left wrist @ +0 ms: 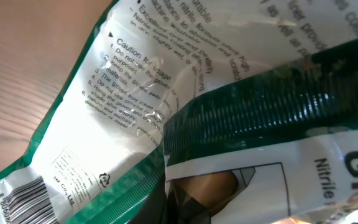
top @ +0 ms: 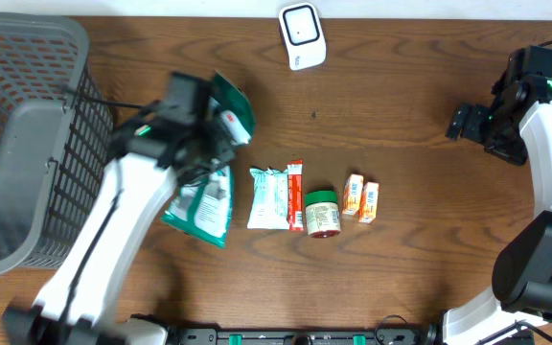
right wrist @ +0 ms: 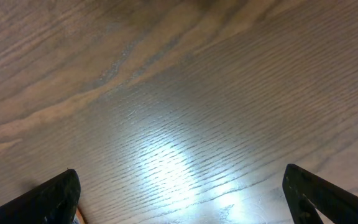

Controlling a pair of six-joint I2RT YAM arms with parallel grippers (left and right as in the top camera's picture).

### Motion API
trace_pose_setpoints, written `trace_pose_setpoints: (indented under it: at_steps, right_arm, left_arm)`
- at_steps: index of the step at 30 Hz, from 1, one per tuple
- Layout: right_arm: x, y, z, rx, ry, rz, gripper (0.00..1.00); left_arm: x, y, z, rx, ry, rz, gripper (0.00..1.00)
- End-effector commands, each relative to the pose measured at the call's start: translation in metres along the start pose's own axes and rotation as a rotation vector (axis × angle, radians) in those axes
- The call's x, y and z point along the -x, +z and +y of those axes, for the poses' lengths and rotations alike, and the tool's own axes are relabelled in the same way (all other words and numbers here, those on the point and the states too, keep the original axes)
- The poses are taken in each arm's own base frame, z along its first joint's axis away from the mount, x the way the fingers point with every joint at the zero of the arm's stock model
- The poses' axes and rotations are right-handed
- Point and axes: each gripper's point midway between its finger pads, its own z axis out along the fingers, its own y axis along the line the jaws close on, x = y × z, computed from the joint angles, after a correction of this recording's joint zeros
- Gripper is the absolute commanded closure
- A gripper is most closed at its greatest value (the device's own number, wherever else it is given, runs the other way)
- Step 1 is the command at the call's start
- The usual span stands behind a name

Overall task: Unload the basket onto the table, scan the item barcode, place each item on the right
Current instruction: 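Lift the glove pack out and carry it left of the green packet, then lower the glove pack onto the table and open the left gripper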

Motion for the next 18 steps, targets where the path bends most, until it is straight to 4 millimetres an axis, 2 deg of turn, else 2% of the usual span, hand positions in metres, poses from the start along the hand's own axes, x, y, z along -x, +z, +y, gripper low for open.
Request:
trace_pose_setpoints:
  at_steps: [1, 6, 8, 9, 10, 13, 15, 18]
  right_arm:
    - [0.004, -0.007, -0.001, -0.004, -0.007, -0.024, 0.01]
    - [0.004, -0.007, -0.001, -0.004, -0.007, -0.024, 0.01]
    - [0.004, -0.007, -0.001, -0.004, -0.007, -0.024, 0.01]
    - [0.004, -0.007, 0.0, -0.004, -0.007, -0.024, 0.01]
    - [0.004, -0.007, 0.0, -0.004, -0.007, -0.024, 0.01]
    - [0.004, -0.007, -0.001, -0.004, -0.007, -0.024, 0.01]
    - [0.004, -0.007, 0.0, -0.004, -0.007, -0.024, 0.01]
    - [0.004, -0.007, 0.0, -0.004, -0.007, -0.024, 0.01]
  left_arm:
    - [-0.005, 0.049, 0.007, 0.107, -0.106, 0.073, 0.93]
    - [-0.003, 0.102, 0.013, 0.166, -0.115, 0.128, 0.91]
    - [-0.006, 0.11, 0.016, 0.186, -0.117, 0.145, 0.83]
    - [-0.007, 0.113, 0.018, 0.194, -0.113, 0.152, 0.68]
    - [-0.007, 0.114, 0.018, 0.194, -0.089, 0.156, 0.56]
    - [0.0, 0.107, 0.01, 0.143, 0.069, 0.157, 0.3]
    - [0.006, 0.095, -0.001, 0.085, 0.152, 0.16, 0.26]
    - [0.016, 0.073, -0.012, 0.025, 0.173, 0.122, 0.25]
